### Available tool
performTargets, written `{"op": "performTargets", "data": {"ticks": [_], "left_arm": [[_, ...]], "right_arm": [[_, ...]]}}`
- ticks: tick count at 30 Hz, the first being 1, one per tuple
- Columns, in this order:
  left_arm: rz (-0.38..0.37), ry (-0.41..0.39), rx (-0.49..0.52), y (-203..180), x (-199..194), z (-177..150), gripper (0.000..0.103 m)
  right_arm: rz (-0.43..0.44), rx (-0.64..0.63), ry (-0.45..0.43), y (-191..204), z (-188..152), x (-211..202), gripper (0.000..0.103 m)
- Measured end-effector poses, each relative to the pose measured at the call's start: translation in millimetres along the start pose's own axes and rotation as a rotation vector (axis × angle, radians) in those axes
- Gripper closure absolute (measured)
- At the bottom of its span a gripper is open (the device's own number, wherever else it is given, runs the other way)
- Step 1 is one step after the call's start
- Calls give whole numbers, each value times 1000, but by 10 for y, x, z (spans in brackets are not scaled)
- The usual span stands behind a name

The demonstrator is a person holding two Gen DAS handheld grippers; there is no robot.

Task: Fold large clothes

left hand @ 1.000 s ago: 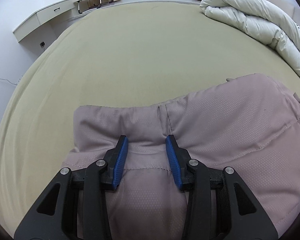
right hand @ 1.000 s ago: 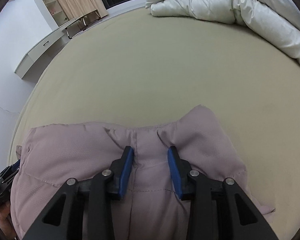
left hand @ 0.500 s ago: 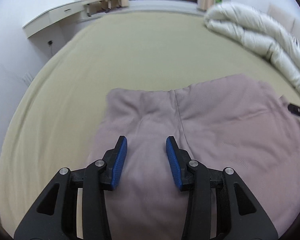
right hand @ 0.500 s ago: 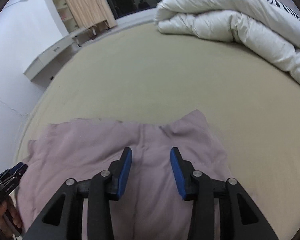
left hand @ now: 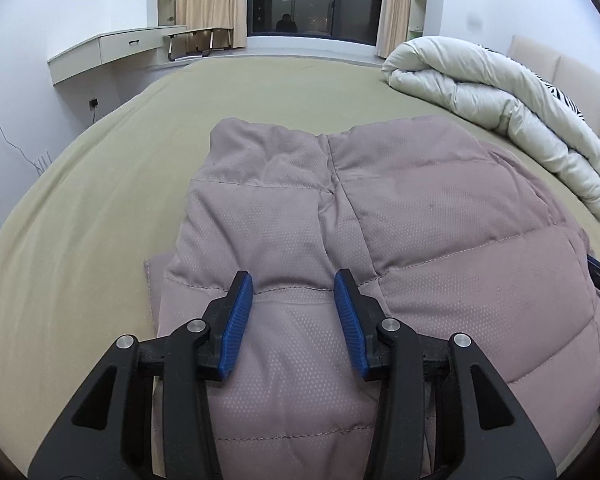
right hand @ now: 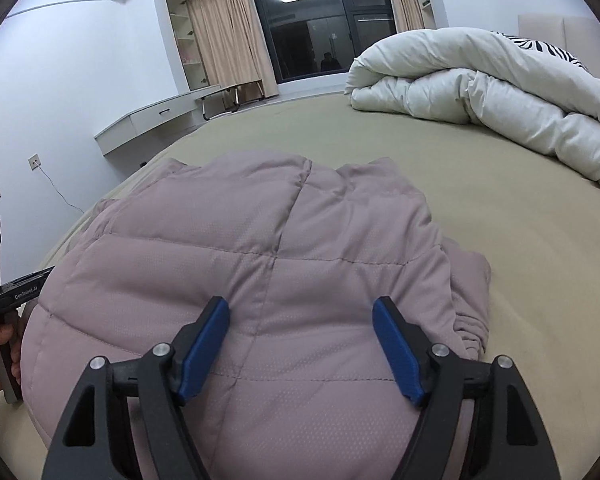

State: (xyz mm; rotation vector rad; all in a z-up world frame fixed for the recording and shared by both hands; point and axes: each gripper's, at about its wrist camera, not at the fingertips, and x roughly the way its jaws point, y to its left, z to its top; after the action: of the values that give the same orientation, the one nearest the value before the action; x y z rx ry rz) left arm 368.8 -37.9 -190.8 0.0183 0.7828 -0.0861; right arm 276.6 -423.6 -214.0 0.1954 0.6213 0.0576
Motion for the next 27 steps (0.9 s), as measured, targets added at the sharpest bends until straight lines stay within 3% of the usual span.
{"op": "performTargets", "data": {"ticks": [6,9,12,13,14,17,20,23,27], "left_arm": [[-43,46,-56,90,24,88,61],[-42,74,-68,128,-269,35,60],[-6,82,-24,52,-542,-87,51],[-11,83,-21,21,-591,-147,43],[-2,99,-11,-18,-588,-203,41],[33,98,48,-126,-547,-313,40],[9,118,37,-97,-490,-334,39],[17,151,40,-54,-626,-277,39],[61,105,-14,141,-980,-305,38]], "right_arm": [[-22,0,12,24,6,-25,26],[-84,12,84,122,138,-188,26],[-59,87,49,155,229,-515,25],[-49,92,20,180,221,-610,19],[-61,77,22,222,193,-636,16],[-122,-20,176,293,-23,-314,14],[-95,-31,102,241,-187,-278,11],[-131,-15,140,281,-111,-329,12],[-142,-15,124,355,22,-630,12]]}}
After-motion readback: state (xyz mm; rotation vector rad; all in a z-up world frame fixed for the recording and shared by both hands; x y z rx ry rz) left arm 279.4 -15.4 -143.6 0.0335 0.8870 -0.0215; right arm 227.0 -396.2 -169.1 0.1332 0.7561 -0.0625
